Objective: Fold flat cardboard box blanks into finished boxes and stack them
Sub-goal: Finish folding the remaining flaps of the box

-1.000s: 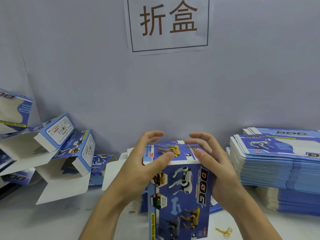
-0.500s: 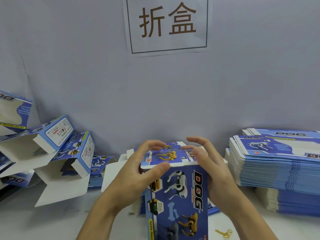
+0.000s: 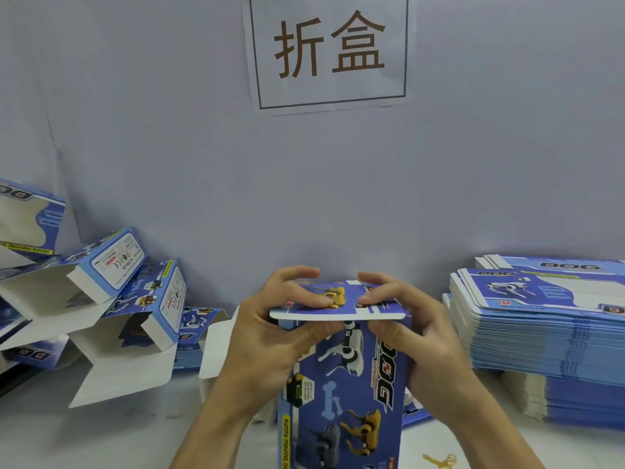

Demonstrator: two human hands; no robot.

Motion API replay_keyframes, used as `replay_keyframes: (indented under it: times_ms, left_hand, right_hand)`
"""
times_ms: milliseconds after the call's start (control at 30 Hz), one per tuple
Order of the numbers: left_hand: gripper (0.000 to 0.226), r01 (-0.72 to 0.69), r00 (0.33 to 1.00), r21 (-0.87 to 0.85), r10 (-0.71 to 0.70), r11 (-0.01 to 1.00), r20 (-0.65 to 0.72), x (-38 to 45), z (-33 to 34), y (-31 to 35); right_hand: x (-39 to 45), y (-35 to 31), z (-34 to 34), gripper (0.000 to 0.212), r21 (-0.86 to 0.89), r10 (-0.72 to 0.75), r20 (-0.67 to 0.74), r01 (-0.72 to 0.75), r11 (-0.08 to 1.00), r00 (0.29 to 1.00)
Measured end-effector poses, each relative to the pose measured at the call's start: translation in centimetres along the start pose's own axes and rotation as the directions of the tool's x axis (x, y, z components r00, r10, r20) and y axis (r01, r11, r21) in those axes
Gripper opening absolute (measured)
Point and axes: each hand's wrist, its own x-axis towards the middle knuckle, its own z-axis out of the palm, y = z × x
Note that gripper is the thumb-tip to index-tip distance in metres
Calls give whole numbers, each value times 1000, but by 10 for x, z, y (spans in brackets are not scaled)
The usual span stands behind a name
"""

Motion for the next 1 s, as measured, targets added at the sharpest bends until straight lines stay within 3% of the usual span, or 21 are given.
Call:
replay_keyframes:
  times_ms: [100,233,333,467,700,867,933,1000]
  left_hand:
    - [15,-32,998,26,34,999,-56,1,5,-3]
    - [29,5,997,86,2,996,-78,0,5,-1]
    - [52,51,996,21,-49,998,-80,-2,7,5]
    - [27,111,993,13,-110,994,-47,-2,6,10]
    - [48,104,992,23,-103,994,-67,-2,1,8]
    - [44,58,995,87,-51,994,-82,0,6,4]
    - [55,75,996,103,-70,992,-53,0,5,2]
    - [84,199,978,90,-203,976,39,-1,0,-1]
  right_hand:
    - [-1,-4,1,52,81,21,59,-25,996,998]
    - [-1,-6,5,58,44,29,10,-29,999,1000]
    - [0,-4,5,40,71,33,1,-33,997,999]
    - [0,-2,3,30,122,29,10,-30,992,1000]
    - [1,3,0,29,79,-13,-35,15,997,999]
    - [1,6,-2,19,110,-25,-93,35,993,995]
    - [0,4,-2,20,116,-33,-108,46,992,994]
    - [1,-1,-2,36,131,-48,-145,67,989,988]
